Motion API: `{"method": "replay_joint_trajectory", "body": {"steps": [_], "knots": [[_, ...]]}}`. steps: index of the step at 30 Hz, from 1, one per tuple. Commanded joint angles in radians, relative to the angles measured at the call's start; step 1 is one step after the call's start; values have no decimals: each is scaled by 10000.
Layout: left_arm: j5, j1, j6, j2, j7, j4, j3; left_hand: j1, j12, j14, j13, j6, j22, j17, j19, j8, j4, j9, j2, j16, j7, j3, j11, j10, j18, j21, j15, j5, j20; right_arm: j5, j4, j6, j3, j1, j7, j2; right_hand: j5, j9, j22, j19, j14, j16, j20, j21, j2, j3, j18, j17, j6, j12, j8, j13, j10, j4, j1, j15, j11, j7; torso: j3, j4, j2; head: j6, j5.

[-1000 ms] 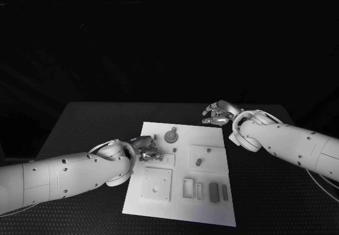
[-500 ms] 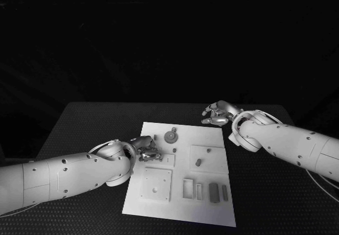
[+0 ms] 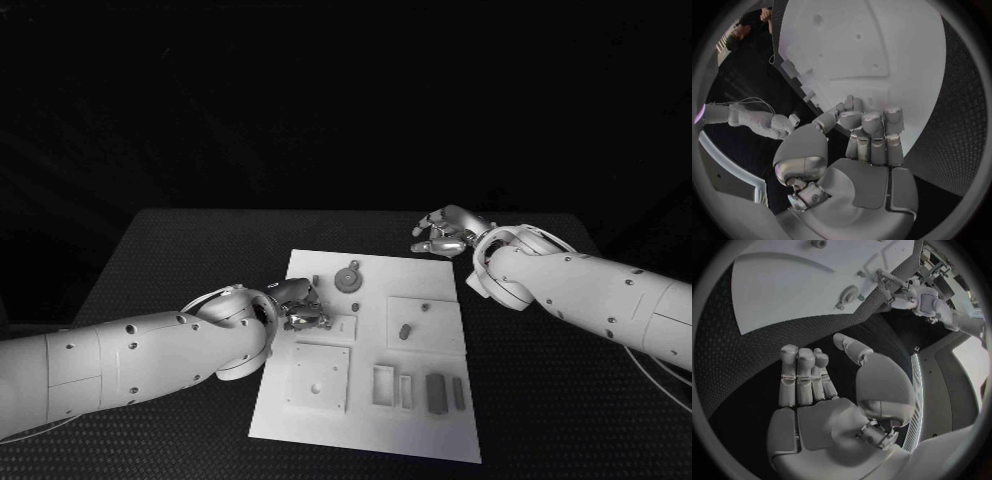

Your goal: Assemble the parts on the task board

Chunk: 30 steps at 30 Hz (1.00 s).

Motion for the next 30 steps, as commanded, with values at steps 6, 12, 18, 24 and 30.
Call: {"method": "replay_joint_trajectory", "body": {"steps": [6,12,18,24,30], "knots": [[-2,-26,448,31,43,15,-26,70,66,1,-16,1747,149,-14,12,49,12,3,-38,59,-764,-53,-216,-158,148,50,-69,-52,-914,-4,-39,85,3,-4,74,-5,62,-19,152,21,-78,42,-14,-48,2,-74,459,-18,229,44,23,-22,-1098,7,-131,-23,161,169,-7,13,-1,5,7],[-9,-26,532,30,54,5,-26,254,84,-16,-39,1734,150,-25,4,68,13,-21,-154,72,-761,-81,-213,-166,147,51,-56,-106,-913,11,-32,84,3,-4,81,9,76,-21,152,23,-79,44,-14,-50,7,-80,458,-22,224,48,20,-29,-1100,21,-153,-22,163,170,-8,9,1,0,18],[-32,-26,628,20,49,13,-26,345,123,-51,-72,1690,171,-33,-26,123,-190,-36,-60,112,-742,-719,-188,-187,127,90,-28,461,-895,12,-31,83,3,-4,83,16,89,-23,153,23,-80,46,-14,-53,16,-84,459,-25,221,51,19,-35,-1102,33,-170,-21,164,171,-17,10,-2,-9,19],[-36,-26,692,10,61,22,-26,649,136,-77,-117,1664,154,-62,-76,150,-290,-80,-155,116,-749,-1041,-199,-207,143,64,-29,467,-901,12,-30,86,3,-4,82,21,99,-23,153,24,-81,47,-14,-55,24,-83,459,-27,220,53,18,-38,-1103,38,-177,-20,164,171,-18,14,-2,-23,31],[-36,-26,748,4,91,36,-25,721,140,-84,-137,1663,147,-75,-83,159,-257,-102,-276,116,-743,-1122,-194,-210,137,55,-25,471,-894,12,-40,90,3,-4,82,30,108,-24,154,24,-82,48,-16,-57,26,-82,458,-29,220,55,18,-42,-1104,37,-178,-20,164,171,-17,10,0,-32,36]]}}
